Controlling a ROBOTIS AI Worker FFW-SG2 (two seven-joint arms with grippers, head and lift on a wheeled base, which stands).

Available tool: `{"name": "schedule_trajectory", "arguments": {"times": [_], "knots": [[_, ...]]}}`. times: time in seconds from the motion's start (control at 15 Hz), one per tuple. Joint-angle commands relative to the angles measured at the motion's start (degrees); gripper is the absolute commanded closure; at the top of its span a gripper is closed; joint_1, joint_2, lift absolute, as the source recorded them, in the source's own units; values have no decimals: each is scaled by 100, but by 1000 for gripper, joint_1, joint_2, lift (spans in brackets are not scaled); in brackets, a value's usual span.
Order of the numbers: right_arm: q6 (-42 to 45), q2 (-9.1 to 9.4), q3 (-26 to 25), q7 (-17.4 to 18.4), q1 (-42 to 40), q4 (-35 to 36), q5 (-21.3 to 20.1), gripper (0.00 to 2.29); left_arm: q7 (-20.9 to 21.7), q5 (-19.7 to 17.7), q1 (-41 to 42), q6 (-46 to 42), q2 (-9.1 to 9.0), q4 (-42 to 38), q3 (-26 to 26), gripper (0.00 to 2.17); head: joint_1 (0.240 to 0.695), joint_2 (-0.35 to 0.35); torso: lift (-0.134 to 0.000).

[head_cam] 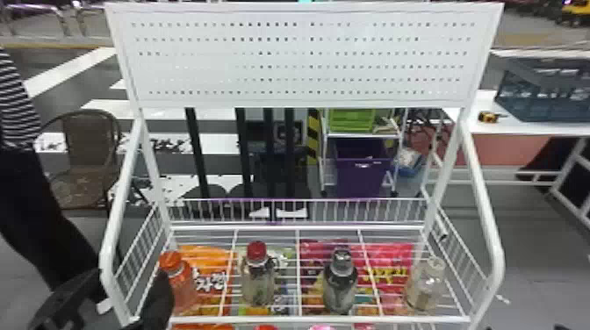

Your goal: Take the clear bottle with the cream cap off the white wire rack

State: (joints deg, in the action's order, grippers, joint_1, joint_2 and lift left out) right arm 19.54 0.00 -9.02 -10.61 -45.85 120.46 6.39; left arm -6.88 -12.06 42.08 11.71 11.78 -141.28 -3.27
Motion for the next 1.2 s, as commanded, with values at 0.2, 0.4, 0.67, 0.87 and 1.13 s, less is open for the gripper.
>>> {"name": "schedule_trajectory", "arguments": {"times": [0.2,0.4,0.67,0.87,1.13], "knots": [[633,5,102,68,1298,-2176,-191,120,-24,265,-25,530,0,-154,178,137,499,0,0],[581,5,225,121,2080,-2993,-349,124,-103,371,-113,829,0,-154,371,137,499,0,0],[317,5,243,121,2889,-3670,-455,124,-165,485,-262,1110,18,-154,591,137,499,0,0],[71,5,322,121,3232,-3916,-481,124,-173,494,-280,1128,27,-128,609,137,499,0,0],[-298,5,383,121,3513,-3978,-569,124,-165,485,-280,1128,62,-136,600,137,499,0,0]]}}
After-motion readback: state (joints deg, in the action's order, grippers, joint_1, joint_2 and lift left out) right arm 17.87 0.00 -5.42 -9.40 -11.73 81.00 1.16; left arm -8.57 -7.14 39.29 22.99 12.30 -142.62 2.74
